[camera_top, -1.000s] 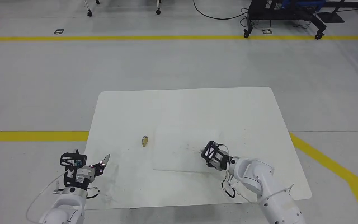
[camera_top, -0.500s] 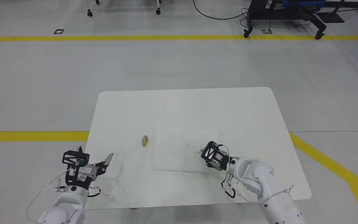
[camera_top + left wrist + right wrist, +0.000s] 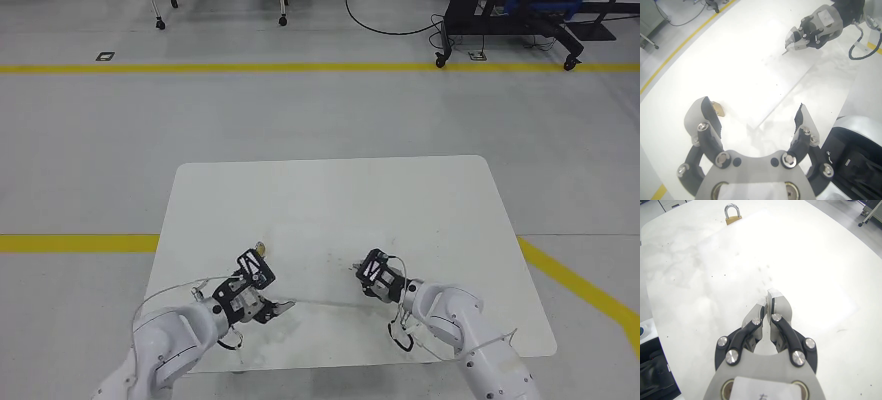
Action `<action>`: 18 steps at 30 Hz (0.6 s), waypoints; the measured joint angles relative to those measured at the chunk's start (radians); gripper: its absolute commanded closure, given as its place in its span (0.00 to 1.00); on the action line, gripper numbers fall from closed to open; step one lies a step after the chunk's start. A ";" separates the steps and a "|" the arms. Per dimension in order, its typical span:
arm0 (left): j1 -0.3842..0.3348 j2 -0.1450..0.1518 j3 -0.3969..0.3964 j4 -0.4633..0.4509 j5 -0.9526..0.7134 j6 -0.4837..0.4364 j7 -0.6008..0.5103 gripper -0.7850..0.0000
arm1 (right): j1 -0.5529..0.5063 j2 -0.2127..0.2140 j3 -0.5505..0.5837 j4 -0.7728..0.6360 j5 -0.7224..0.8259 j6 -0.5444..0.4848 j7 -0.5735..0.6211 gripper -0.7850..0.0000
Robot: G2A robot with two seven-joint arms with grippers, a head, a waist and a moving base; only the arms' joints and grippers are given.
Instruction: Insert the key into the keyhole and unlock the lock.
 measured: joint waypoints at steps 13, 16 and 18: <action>-0.241 -0.075 0.271 0.266 0.022 0.294 0.032 0.00 | 0.010 0.004 -0.002 0.002 0.031 -0.024 0.038 1.00; -0.276 -0.089 0.316 0.315 0.046 0.319 0.039 0.00 | 0.007 0.006 -0.002 -0.005 0.040 -0.031 0.053 1.00; -0.294 -0.098 0.346 0.343 0.064 0.330 0.043 0.00 | 0.007 0.007 -0.002 -0.007 0.044 -0.037 0.066 1.00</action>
